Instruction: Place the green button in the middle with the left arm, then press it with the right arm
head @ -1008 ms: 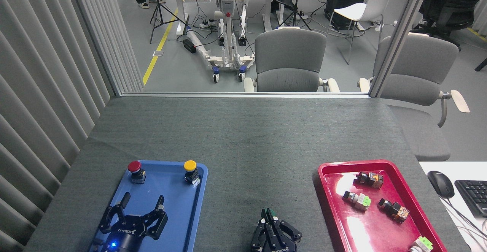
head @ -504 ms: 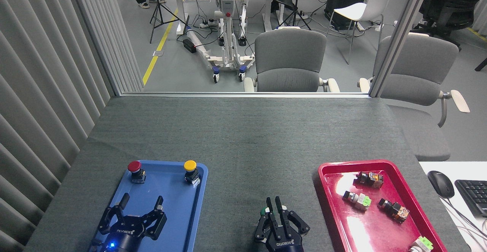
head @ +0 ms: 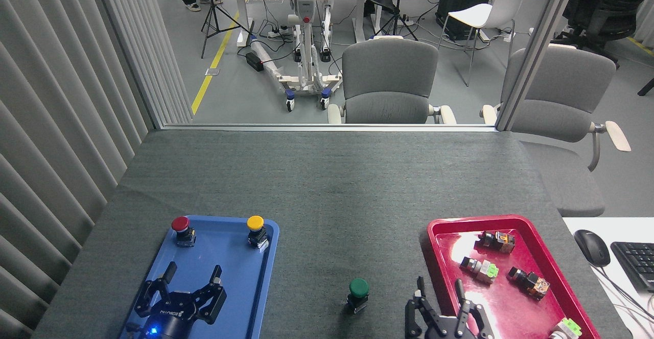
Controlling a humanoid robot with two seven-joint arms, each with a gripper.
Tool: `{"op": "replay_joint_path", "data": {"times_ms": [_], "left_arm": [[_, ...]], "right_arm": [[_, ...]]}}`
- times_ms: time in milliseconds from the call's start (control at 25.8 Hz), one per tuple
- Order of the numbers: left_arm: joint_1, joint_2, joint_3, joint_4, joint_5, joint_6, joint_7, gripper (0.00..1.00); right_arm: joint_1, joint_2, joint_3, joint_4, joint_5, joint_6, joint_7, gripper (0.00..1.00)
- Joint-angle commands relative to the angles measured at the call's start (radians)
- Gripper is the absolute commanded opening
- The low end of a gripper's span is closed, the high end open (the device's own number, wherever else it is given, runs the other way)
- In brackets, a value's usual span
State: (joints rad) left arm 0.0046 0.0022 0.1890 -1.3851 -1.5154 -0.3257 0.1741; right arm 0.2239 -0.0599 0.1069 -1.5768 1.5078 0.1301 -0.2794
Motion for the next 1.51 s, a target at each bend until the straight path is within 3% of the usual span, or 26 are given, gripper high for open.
{"op": "replay_joint_path", "data": {"times_ms": [0, 543, 1473], "left_arm": [[0.0, -0.001, -0.002, -0.003, 0.0, -0.012, -0.004, 1.0], [0.0, 0.004, -0.006, 0.004, 0.003, -0.015, -0.007, 1.0], [0.008, 0.019, -0.039, -0.011, 0.004, -0.018, 0.007, 1.0]], "right_arm": [[0.043, -0.04, -0.079, -0.028, -0.046, -0.05, 0.002, 0.99], [0.049, -0.075, -0.093, -0.031, -0.049, -0.083, 0.003, 0.99], [0.046, -0.074, -0.092, -0.029, -0.038, -0.101, 0.002, 0.99]]}}
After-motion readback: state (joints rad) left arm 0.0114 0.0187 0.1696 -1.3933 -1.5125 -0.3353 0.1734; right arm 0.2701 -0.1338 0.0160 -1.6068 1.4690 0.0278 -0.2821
